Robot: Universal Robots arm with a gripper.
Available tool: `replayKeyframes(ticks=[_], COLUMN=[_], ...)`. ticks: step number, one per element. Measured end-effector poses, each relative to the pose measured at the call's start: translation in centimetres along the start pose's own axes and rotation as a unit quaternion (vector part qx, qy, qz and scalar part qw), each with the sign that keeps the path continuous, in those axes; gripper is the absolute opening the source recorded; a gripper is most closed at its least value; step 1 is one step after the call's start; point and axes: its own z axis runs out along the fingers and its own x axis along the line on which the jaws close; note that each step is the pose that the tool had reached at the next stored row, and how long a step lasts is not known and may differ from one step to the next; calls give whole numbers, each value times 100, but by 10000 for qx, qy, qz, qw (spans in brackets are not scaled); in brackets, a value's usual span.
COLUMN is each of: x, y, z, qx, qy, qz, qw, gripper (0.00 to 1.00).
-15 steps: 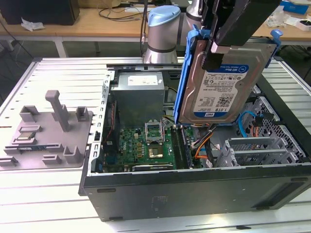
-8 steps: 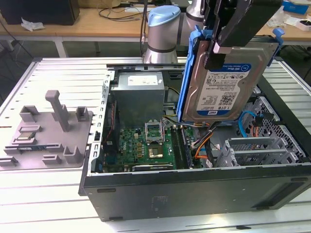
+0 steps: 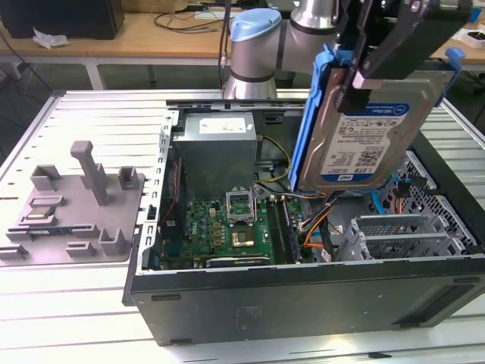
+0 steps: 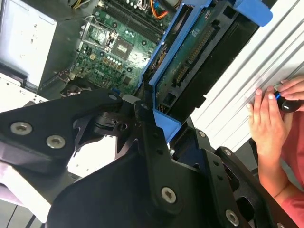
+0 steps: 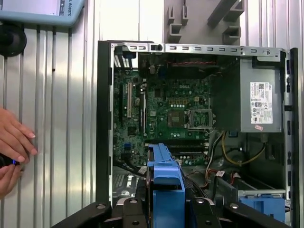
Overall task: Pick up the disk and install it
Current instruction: 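Insert the disk into the insertion slot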
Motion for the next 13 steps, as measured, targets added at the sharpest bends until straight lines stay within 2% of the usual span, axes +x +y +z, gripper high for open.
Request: replayKeyframes(ticks=[7, 11, 13], x=[79, 135, 145], y=[-206, -377, -413], z=[-8, -12, -12], qx=[0, 3, 4], qy=[-61, -110, -118], qz=[-3, -5, -6], qw=[10000, 9999, 9999], gripper=[37, 37, 37])
